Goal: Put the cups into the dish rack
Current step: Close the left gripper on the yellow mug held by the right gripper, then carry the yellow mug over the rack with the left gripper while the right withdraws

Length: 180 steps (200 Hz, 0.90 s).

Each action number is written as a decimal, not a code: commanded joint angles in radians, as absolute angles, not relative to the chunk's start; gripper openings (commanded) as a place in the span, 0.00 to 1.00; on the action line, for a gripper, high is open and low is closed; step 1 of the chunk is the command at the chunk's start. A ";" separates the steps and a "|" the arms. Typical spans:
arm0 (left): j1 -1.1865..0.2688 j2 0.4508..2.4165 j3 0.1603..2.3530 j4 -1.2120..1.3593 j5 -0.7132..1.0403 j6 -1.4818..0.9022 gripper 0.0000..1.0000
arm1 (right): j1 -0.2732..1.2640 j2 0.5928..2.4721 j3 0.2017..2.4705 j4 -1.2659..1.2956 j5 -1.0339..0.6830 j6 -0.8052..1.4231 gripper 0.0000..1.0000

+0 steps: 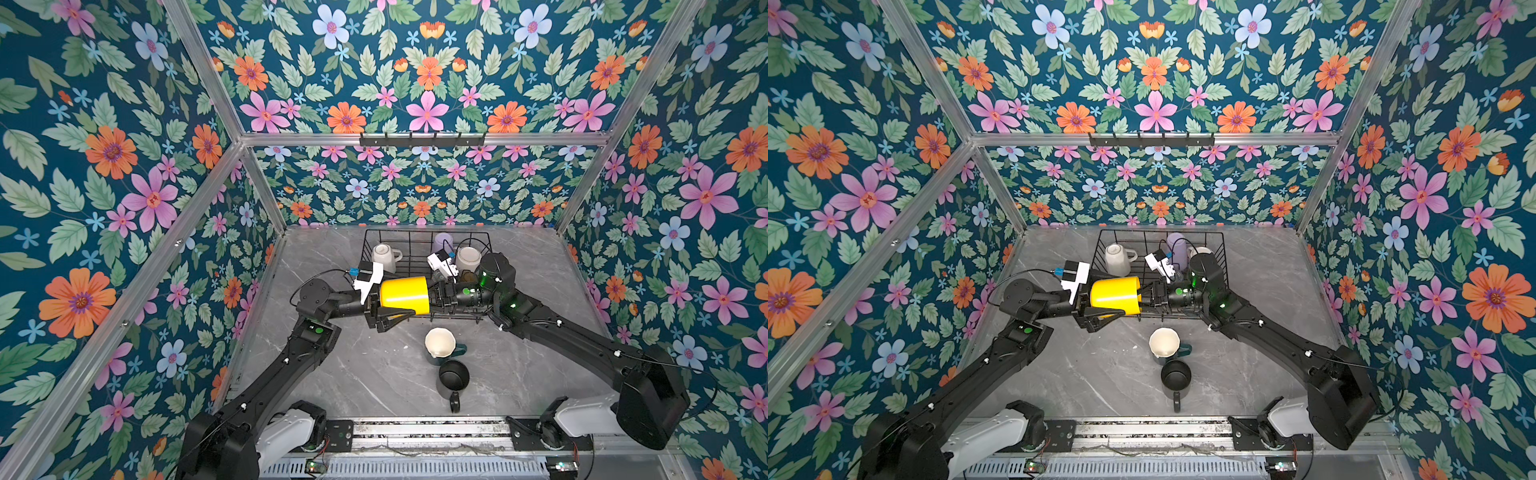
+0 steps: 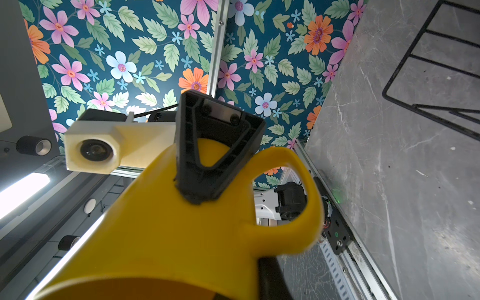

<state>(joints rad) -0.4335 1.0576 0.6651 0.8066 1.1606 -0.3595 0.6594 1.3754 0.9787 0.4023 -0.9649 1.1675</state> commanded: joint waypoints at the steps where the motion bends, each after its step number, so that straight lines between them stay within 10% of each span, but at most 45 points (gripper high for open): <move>1: -0.434 1.058 0.676 0.855 1.154 -0.381 0.27 | 0.664 1.376 0.982 0.504 -1.000 1.164 0.00; 34: -0.435 1.048 0.679 0.855 1.144 -0.381 0.00 | 0.665 1.376 0.980 0.499 -0.998 1.163 0.12; 180: -0.433 0.990 0.728 0.679 0.992 -0.238 0.00 | 0.622 1.286 0.925 0.339 -0.953 1.081 0.49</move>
<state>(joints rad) -0.4339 0.9962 0.7074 0.6479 1.0729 -0.2604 0.6449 1.3140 0.9482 0.3904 -0.9562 1.1198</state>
